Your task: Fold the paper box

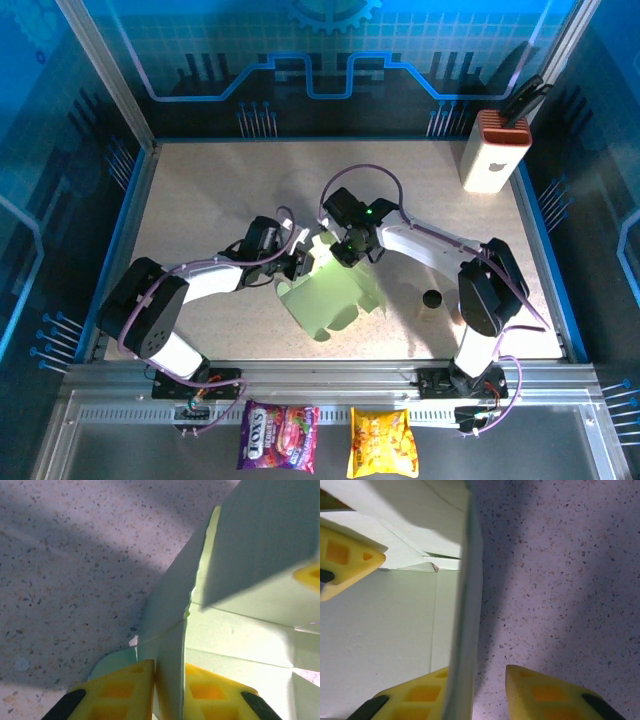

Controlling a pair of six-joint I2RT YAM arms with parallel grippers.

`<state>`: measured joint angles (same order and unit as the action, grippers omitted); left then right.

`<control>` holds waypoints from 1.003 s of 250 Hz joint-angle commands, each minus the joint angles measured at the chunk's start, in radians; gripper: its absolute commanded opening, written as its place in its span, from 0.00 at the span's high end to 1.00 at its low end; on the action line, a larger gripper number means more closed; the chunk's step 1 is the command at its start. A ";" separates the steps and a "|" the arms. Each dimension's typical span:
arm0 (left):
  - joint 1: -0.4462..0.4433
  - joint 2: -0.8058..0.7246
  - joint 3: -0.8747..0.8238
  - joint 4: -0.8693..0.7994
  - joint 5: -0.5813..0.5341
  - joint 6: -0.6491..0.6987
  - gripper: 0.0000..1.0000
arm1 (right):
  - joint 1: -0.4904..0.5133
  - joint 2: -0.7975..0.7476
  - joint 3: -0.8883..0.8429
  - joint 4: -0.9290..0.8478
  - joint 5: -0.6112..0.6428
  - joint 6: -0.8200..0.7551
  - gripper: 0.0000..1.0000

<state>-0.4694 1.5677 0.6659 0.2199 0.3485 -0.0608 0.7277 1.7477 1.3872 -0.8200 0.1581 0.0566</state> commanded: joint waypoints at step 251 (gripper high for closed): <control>-0.024 -0.052 0.036 -0.025 -0.100 0.035 0.62 | 0.030 -0.151 -0.082 0.001 -0.002 0.014 0.95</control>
<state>-0.4850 1.5463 0.6838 0.1673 0.2718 -0.0494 0.7341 1.6192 1.3231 -0.8406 0.1501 0.0532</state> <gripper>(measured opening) 0.388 0.060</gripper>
